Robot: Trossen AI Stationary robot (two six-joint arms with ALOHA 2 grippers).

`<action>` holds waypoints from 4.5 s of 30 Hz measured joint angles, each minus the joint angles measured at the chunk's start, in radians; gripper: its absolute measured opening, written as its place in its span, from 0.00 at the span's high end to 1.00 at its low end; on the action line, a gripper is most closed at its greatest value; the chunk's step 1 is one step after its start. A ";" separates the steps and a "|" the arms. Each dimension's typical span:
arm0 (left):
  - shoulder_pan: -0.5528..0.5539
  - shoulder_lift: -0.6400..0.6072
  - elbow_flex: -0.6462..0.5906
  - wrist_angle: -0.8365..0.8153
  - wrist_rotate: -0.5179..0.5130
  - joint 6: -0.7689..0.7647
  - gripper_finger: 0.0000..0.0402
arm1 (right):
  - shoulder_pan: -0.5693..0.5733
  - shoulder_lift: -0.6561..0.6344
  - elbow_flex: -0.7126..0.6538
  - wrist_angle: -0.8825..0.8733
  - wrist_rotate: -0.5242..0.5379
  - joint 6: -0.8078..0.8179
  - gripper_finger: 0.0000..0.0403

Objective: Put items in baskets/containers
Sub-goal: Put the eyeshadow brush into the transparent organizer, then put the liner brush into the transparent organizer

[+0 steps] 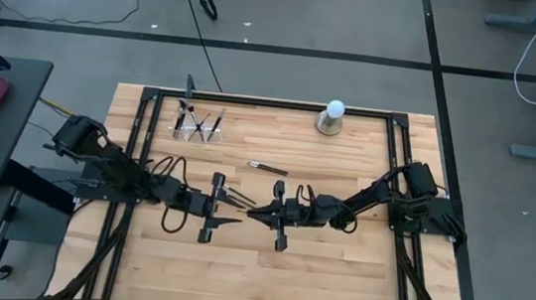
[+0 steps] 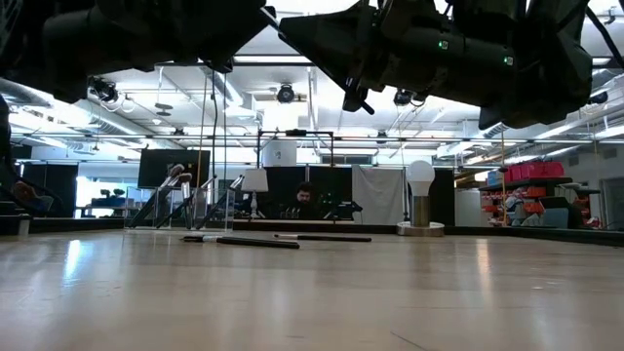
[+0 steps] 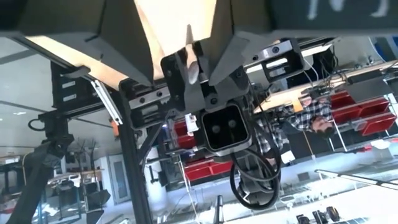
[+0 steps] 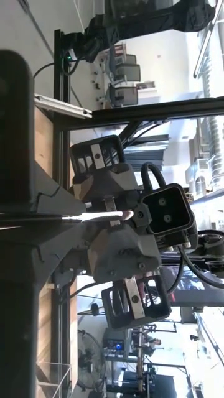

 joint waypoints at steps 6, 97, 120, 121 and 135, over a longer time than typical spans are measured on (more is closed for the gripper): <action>0.000 0.000 0.002 -0.003 0.000 0.000 0.75 | 0.000 0.000 0.000 -0.002 -0.001 0.001 0.98; 1.160 -0.338 0.443 -1.944 0.105 -0.165 0.74 | 0.000 -0.190 -0.180 -0.286 0.265 0.214 0.59; 0.660 -0.644 0.320 -1.744 0.192 -0.374 0.63 | -0.024 -0.178 -0.110 -0.595 0.266 0.334 0.59; 0.611 -0.644 0.290 -1.691 0.191 -0.381 0.63 | -0.027 -0.165 -0.078 -0.633 0.265 0.335 0.59; 0.088 -0.639 0.131 -1.416 -0.326 -0.506 0.66 | -0.140 0.160 0.439 -1.033 0.234 0.259 0.55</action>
